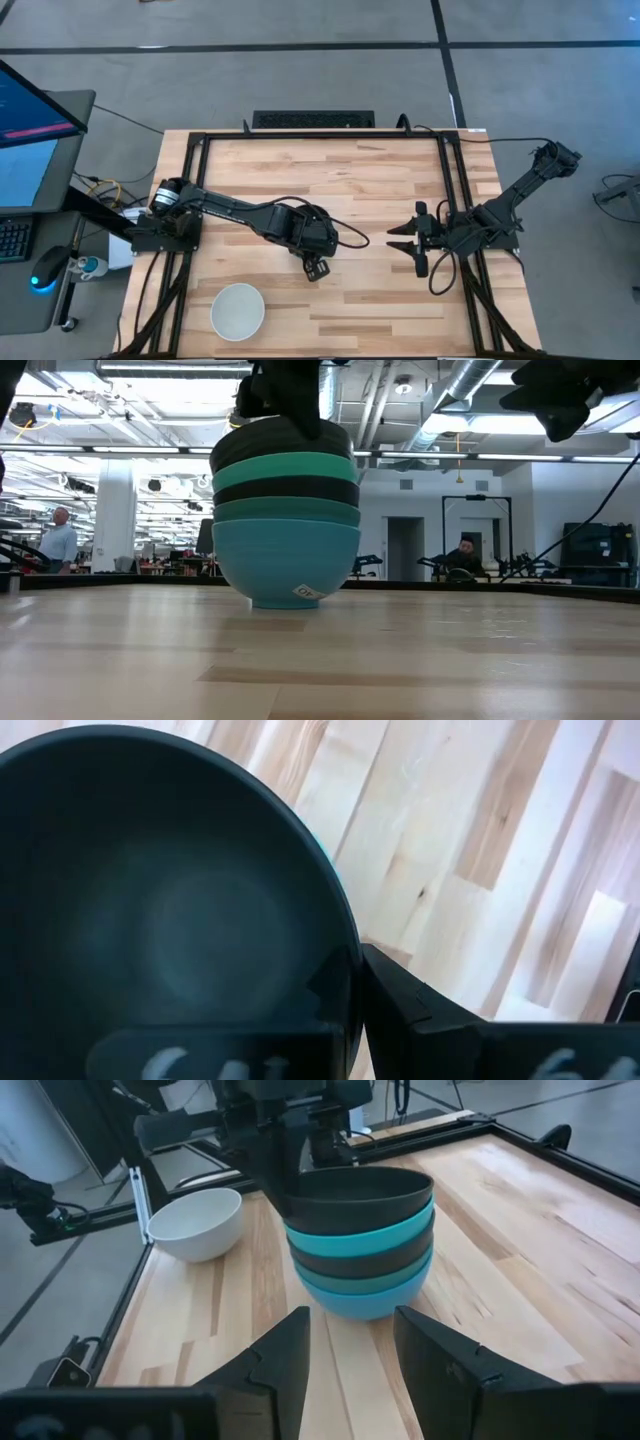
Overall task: Nest bowls inside each other
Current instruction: Stack the black bowl on the light blue bowl
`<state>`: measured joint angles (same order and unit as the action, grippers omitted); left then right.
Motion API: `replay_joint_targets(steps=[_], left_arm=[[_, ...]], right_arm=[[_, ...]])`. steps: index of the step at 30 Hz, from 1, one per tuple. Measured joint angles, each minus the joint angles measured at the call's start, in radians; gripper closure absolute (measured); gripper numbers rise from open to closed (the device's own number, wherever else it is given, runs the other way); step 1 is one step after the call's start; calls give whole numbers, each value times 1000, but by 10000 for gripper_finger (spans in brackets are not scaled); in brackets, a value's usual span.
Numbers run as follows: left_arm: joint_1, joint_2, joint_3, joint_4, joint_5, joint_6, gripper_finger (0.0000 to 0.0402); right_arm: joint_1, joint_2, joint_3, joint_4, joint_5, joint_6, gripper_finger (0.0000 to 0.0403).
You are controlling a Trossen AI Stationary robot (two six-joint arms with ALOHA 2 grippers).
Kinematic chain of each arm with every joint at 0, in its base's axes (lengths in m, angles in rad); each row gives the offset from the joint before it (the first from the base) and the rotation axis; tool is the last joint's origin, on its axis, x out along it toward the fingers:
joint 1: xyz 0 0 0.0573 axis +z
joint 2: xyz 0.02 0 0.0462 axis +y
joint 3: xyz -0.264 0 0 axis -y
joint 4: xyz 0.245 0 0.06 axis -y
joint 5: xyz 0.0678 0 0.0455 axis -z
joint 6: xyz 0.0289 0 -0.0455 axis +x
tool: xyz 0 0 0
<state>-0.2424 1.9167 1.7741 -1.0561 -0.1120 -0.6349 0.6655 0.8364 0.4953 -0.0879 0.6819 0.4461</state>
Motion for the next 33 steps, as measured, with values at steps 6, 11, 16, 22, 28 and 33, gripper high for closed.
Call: replay_joint_targets(steps=[6,11,16,22,28,33], left_arm=[[0,18,0,-35,-4,13,401],[-4,60,5,-32,11,49,401],[-4,71,42,-74,-14,76,391],[8,73,105,-113,-24,100,348],[26,72,131,-150,-5,101,306],[34,72,177,-195,53,98,289]], right_arm=[[0,0,0,1,0,0,233],[0,0,1,15,0,0,233],[-4,1,1,21,0,0,233],[-30,1,1,22,0,0,233],[-33,1,1,22,-4,0,233],[-29,2,1,72,-33,0,233]])
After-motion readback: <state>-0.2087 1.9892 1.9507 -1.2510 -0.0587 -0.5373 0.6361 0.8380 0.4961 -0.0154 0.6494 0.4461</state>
